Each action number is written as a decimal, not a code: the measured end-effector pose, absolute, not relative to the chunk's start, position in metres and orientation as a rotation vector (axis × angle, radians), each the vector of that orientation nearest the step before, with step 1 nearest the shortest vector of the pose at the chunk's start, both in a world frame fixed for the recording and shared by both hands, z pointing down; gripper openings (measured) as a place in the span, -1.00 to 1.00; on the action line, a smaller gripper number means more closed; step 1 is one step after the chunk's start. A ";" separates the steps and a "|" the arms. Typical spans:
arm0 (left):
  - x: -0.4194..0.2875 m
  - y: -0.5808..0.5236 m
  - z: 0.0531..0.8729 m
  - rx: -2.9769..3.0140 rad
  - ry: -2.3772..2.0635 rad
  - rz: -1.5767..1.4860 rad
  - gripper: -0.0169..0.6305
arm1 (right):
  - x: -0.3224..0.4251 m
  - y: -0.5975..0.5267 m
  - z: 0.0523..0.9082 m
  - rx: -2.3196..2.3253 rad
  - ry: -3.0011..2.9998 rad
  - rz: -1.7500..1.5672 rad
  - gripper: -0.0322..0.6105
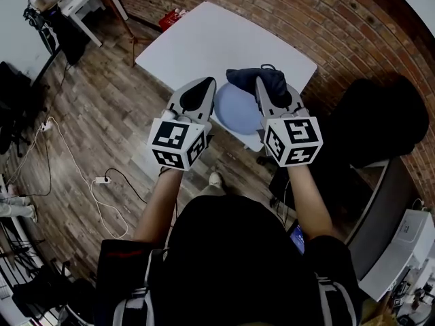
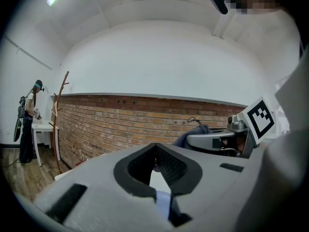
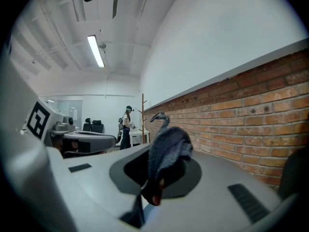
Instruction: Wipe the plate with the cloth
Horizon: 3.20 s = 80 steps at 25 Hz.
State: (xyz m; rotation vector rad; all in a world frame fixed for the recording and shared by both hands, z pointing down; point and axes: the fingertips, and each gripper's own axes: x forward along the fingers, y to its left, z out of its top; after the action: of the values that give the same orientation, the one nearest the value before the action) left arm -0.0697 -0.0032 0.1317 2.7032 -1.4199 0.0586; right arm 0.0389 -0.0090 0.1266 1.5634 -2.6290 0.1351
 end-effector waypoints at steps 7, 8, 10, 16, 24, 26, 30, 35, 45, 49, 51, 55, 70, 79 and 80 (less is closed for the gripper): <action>-0.081 -0.034 0.143 2.703 -1.360 0.074 -0.89 | 0.027 -0.036 0.132 1.591 -2.610 0.146 -0.77; -0.082 -0.038 0.145 2.703 -1.353 0.078 -0.89 | 0.026 -0.040 0.133 1.596 -2.604 0.149 -0.77; -0.085 -0.045 0.148 2.703 -1.339 0.084 -0.89 | 0.023 -0.046 0.135 1.606 -2.593 0.153 -0.77; -0.094 -0.062 0.161 2.704 -1.286 0.117 -0.89 | 0.018 -0.061 0.148 1.641 -2.544 0.180 -0.77; -0.106 -0.071 0.177 2.673 -1.236 0.110 -0.89 | 0.010 -0.062 0.163 1.644 -2.485 0.199 -0.77; -0.107 -0.071 0.185 2.646 -1.239 0.119 -0.89 | 0.013 -0.063 0.170 1.639 -2.473 0.217 -0.77; -0.103 -0.076 0.202 2.605 -1.218 0.130 -0.89 | 0.020 -0.069 0.182 1.635 -2.455 0.247 -0.77; -0.101 -0.087 0.213 2.578 -1.201 0.144 -0.89 | 0.020 -0.078 0.192 1.603 -2.451 0.258 -0.77; -0.078 -0.106 0.248 2.544 -1.164 0.220 -0.89 | 0.042 -0.098 0.224 1.580 -2.433 0.328 -0.77; -0.073 -0.118 0.263 2.524 -1.166 0.248 -0.89 | 0.048 -0.109 0.237 1.559 -2.425 0.358 -0.77; -0.070 -0.122 0.272 2.515 -1.161 0.269 -0.89 | 0.051 -0.113 0.243 1.550 -2.418 0.371 -0.77; -0.066 -0.129 0.287 2.490 -1.158 0.296 -0.89 | 0.056 -0.122 0.255 1.537 -2.405 0.392 -0.77; -0.063 -0.139 0.351 2.405 -1.142 0.401 -0.89 | 0.055 -0.131 0.306 1.438 -2.369 0.458 -0.77; -0.062 -0.137 0.400 2.371 -1.088 0.484 -0.89 | 0.048 -0.131 0.339 1.398 -2.356 0.486 -0.77; -0.062 -0.137 0.406 2.364 -1.077 0.491 -0.89 | 0.047 -0.132 0.342 1.394 -2.353 0.488 -0.77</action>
State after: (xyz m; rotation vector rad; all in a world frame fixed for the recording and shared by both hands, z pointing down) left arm -0.0622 -0.1366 0.4064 2.3642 -1.0773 0.4911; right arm 0.0471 -0.1316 0.3424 1.3937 -2.3530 0.4885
